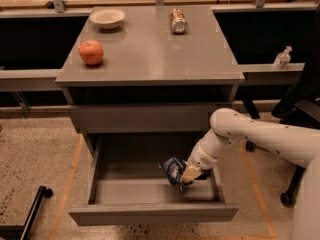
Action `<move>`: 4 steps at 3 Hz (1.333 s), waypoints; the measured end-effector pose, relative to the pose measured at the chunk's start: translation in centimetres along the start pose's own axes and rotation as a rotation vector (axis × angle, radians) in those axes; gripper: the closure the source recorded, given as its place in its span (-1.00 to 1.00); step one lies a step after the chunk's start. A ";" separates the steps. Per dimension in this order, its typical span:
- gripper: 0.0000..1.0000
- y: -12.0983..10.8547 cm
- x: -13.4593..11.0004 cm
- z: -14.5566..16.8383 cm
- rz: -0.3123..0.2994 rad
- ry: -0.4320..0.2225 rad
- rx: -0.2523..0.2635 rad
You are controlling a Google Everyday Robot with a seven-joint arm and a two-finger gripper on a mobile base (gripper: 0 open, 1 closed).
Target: Place blue chip bag into middle drawer
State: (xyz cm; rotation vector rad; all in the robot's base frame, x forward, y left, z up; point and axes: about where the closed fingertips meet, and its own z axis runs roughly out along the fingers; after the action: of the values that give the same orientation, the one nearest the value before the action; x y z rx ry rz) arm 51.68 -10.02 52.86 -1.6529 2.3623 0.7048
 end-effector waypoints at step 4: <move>-1.00 -2.6 4.4 6.2 0.124 0.057 -0.097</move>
Offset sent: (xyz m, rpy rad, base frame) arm 0.0060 -0.0223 -0.0962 -0.0352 0.1873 -0.0715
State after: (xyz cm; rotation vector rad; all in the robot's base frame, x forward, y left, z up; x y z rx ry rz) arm 51.66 -11.50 44.93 -1.5939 2.5263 0.8173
